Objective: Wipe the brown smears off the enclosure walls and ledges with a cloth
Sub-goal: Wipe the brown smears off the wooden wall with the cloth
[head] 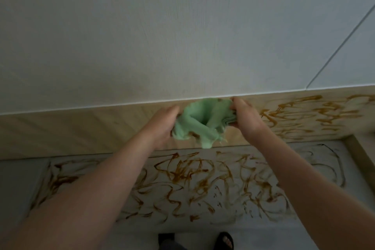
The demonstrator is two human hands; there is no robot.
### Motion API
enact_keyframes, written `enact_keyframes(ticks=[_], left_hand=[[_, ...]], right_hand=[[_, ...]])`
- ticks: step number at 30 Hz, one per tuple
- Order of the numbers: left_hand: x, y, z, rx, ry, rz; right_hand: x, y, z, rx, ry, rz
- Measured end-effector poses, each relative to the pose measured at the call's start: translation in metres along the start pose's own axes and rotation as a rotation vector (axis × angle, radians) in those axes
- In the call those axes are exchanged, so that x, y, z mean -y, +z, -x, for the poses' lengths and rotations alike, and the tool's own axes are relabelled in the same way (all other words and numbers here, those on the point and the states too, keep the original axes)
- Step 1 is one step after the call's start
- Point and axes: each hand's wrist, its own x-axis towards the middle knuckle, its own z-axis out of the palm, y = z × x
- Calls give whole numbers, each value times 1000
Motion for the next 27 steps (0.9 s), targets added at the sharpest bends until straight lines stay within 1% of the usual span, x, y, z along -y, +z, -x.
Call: enact_keyframes(ticks=[2, 4, 6, 8, 11, 13, 14, 16, 19, 20, 24, 27], left_hand=[[-8, -17, 7, 125, -62, 205], [-20, -33, 20, 282, -122, 282], [-30, -43, 31, 378, -166, 219], [-41, -40, 37, 438, -128, 152], [-55, -7, 52, 523, -36, 122], [-61, 17, 63, 600, -10, 106], [-64, 25, 67, 612, 23, 99], [-71, 29, 71, 608, 97, 127], [-90, 29, 78, 541, 187, 176], [-101, 31, 81, 504, 218, 160], [-122, 37, 87, 384, 300, 127], [-130, 39, 89, 370, 321, 199]], right_hand=[[26, -21, 5, 57, -47, -39], [57, -34, 13, 172, -141, -100], [85, -42, 20, 272, -233, -133], [110, -46, 25, 308, -306, -105], [132, -49, 30, 342, -321, -43], [135, -54, 26, 316, -293, 23], [133, -60, 23, 292, -268, 35], [127, -73, 14, 245, -192, -28], [108, -86, 1, 146, -55, -167], [99, -87, -1, 118, -23, -195], [57, -69, 0, 45, 107, -216], [45, -53, 8, -4, 187, -346]])
